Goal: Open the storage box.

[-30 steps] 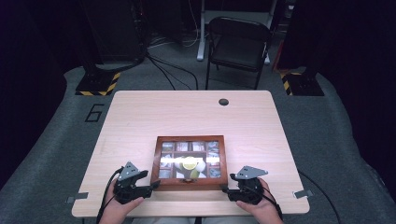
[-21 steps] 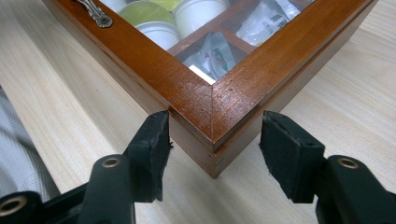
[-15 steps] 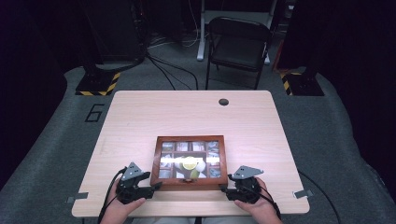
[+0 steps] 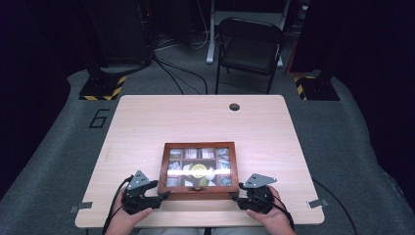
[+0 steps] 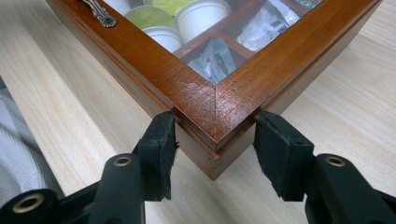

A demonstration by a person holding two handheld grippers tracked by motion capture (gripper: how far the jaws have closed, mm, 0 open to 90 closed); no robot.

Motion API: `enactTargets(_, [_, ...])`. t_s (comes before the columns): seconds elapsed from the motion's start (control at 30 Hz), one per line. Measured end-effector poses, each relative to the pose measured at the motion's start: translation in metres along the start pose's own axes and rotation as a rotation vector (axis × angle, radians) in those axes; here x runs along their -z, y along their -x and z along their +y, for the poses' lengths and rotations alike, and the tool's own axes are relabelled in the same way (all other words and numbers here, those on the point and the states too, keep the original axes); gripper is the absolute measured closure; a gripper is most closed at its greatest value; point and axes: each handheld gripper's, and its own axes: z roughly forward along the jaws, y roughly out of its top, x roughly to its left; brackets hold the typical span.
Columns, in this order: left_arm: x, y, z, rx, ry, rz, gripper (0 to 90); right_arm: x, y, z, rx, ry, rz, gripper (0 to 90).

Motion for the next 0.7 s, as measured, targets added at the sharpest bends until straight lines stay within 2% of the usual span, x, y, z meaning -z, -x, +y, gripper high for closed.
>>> enactTargets(0.07, [0.0016, -0.0003, 0.0005, -0.010, 0.000, 0.000, 35.1, 0.0009, -0.0005, 0.0005, -0.002, 0.004, 0.004, 48.9])
enactTargets(0.37, [0.0041, 0.0004, 0.0015, -0.002, 0.009, -0.015, 33.1, 0.0052, 0.0014, 0.0037, -0.028, 0.033, 0.017, 48.8])
enactTargets(0.57, [0.0077, 0.0010, 0.0016, -0.010, 0.032, -0.011, 34.9, 0.0081, 0.0025, 0.0060, -0.051, 0.061, 0.024, 48.6])
enactTargets(0.7, [0.0068, 0.0032, 0.0012, -0.015, 0.017, -0.012, 34.7, 0.0101, 0.0036, 0.0075, -0.059, 0.079, 0.032, 48.4])
